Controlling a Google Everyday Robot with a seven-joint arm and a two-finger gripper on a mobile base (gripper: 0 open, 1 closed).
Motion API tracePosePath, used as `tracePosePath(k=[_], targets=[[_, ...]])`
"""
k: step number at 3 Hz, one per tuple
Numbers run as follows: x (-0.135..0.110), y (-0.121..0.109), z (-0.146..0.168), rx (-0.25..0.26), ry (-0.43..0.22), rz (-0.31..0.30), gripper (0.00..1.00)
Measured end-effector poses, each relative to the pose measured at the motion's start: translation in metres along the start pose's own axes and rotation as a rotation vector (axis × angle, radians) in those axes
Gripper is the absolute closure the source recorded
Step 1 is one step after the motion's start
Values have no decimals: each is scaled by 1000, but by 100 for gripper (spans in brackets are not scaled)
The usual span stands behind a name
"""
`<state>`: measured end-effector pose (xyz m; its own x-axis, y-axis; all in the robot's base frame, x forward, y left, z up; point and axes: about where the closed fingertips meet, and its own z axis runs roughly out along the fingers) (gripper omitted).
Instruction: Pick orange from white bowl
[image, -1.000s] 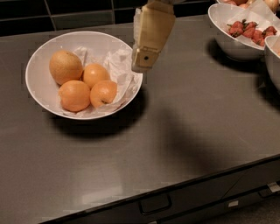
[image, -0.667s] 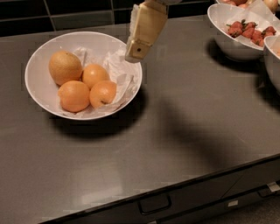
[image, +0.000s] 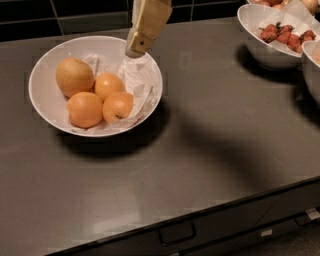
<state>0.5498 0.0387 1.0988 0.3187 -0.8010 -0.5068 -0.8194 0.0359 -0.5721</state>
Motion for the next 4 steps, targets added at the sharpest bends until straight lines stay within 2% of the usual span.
tracePosePath(k=[1, 3, 4], targets=[[-3, 6, 8, 9, -18, 24, 0], [11, 51, 130, -117, -141, 135, 0], [11, 51, 130, -117, -141, 135, 0]])
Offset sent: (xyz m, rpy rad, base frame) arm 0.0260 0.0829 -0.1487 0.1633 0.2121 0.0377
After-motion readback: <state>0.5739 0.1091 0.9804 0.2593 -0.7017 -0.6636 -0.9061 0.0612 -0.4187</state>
